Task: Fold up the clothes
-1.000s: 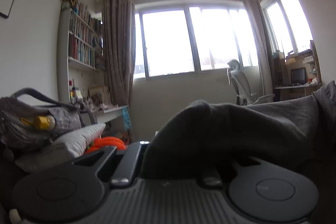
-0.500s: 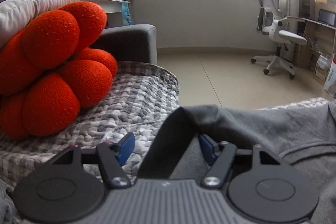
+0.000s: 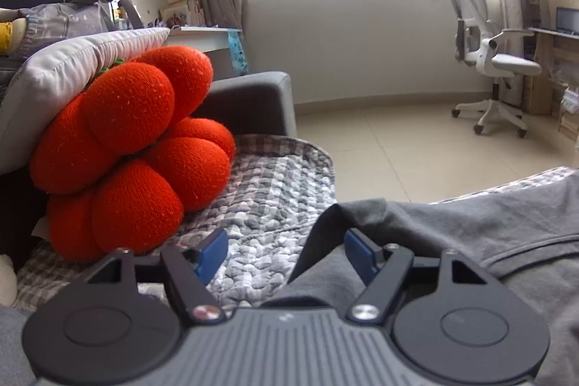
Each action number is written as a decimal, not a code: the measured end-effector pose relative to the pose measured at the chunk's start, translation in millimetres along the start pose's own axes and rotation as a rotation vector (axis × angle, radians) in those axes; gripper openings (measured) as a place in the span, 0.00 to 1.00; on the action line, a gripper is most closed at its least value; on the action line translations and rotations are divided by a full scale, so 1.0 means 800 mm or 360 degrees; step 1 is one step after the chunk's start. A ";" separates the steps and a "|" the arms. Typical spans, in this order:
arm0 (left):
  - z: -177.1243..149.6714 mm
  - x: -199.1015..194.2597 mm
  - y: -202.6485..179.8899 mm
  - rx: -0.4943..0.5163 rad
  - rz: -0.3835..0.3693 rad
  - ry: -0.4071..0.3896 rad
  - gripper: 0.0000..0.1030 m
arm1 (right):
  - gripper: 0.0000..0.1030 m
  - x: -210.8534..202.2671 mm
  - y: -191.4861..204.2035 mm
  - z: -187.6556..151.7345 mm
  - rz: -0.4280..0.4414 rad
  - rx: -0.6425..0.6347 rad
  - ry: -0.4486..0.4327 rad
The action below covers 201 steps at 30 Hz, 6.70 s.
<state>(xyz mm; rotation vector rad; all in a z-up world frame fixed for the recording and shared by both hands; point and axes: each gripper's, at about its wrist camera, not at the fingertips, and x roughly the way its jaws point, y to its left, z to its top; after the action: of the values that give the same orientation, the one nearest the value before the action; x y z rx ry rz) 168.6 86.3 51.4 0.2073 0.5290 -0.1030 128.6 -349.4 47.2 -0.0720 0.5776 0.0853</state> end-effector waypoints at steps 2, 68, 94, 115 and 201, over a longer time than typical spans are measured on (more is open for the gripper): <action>-0.001 0.007 -0.013 0.0032 -0.0107 0.0051 0.80 | 0.23 -0.025 0.021 -0.014 0.0254 -0.0090 0.0019; -0.054 -0.008 0.088 -0.0925 -0.0200 0.0149 0.67 | 0.57 0.035 -0.016 -0.013 -0.0079 0.0150 0.0069; -0.155 -0.161 0.076 -0.0886 -0.0349 0.0122 0.44 | 0.44 -0.108 -0.042 -0.098 0.0196 0.0660 0.0025; -0.252 -0.278 -0.001 -0.0782 -0.0544 0.0166 0.43 | 0.44 -0.290 0.049 -0.258 0.0566 0.0343 0.0119; -0.271 -0.285 0.010 -0.0940 -0.0582 0.0149 0.45 | 0.50 -0.293 0.063 -0.269 0.0484 0.0841 0.0001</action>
<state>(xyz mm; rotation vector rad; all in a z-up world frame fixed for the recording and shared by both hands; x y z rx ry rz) -132.4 152.3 -13.3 -0.4659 0.6640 -0.2870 -189.1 -333.3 -6.4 0.5302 0.5932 0.2247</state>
